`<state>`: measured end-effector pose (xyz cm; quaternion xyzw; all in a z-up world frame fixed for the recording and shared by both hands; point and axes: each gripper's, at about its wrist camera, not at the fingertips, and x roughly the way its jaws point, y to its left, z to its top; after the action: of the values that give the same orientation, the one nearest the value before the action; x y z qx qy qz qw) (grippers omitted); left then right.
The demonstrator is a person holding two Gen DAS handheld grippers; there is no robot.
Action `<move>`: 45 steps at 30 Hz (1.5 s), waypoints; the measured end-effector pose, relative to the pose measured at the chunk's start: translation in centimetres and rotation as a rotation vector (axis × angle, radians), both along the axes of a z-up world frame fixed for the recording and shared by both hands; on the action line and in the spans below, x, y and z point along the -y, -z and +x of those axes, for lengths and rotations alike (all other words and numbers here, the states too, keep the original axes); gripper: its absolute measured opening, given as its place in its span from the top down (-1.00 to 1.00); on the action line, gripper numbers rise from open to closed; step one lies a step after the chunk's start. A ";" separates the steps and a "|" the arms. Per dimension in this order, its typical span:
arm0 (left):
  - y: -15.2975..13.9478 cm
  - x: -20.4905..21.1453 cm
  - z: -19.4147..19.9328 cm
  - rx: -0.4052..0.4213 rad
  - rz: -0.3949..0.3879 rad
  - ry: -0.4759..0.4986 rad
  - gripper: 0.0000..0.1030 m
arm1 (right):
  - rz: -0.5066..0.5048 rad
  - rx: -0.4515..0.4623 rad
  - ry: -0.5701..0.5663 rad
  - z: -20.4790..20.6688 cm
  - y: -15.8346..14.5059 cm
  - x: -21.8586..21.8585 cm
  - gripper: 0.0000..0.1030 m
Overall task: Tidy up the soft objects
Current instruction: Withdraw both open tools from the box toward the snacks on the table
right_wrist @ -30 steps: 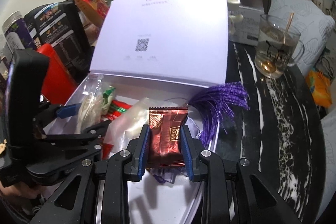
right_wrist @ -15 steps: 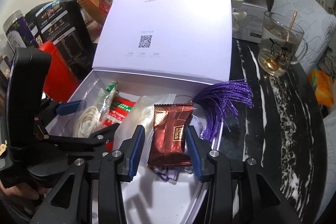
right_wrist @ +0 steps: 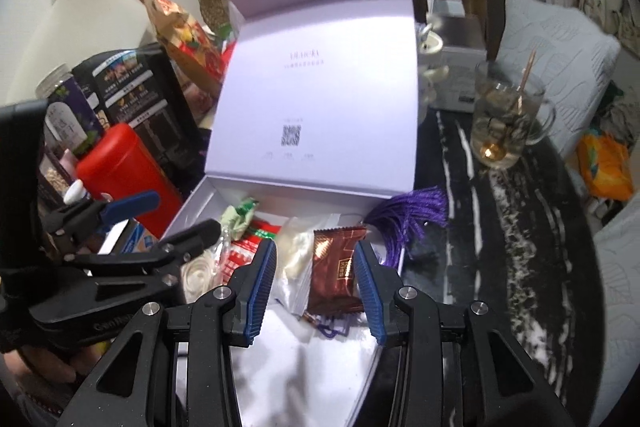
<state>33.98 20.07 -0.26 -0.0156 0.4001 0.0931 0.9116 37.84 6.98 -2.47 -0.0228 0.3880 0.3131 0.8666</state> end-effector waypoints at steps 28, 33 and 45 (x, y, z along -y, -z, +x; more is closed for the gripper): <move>-12.8 2.2 -13.4 0.306 0.019 0.027 -0.61 | 0.075 0.322 0.005 -13.4 -13.2 3.4 0.03; -14.5 2.9 -16.0 0.355 0.008 0.059 -0.65 | 0.082 0.380 0.002 -16.5 -15.1 4.6 -0.04; -14.5 5.8 -20.0 0.385 0.002 0.180 -0.94 | 0.094 0.440 0.022 -22.1 -15.7 7.4 -0.44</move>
<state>13.94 14.28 14.25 0.0036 0.2184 0.0072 0.9758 15.71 -0.46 13.21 -0.0459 0.1748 0.3086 0.9339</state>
